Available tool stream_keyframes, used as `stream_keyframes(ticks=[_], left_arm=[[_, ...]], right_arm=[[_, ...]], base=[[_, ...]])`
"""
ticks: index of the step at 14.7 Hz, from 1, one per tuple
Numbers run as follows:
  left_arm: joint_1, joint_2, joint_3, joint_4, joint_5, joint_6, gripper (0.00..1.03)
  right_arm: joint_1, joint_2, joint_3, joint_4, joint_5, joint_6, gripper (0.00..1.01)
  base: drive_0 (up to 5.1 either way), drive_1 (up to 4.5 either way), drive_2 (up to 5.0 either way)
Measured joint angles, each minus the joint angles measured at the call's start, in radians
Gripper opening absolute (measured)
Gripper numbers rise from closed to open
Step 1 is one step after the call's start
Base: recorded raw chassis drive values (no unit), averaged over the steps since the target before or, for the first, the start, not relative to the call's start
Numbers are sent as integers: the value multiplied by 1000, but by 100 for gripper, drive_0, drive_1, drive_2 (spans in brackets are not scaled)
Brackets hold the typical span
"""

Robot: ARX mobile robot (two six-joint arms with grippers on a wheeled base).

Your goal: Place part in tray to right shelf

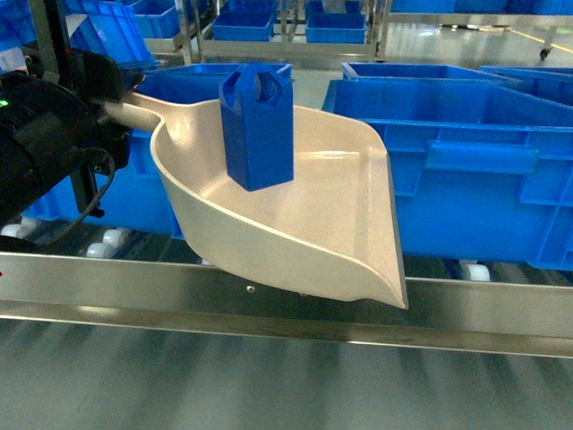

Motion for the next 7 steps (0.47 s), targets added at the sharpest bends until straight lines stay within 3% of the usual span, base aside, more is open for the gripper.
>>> stream_keyframes(ticks=[7], left_arm=[[0,0,0,0,0,0,12]], right_arm=[[0,0,0,0,0,0,98]], base=[[0,0,0]])
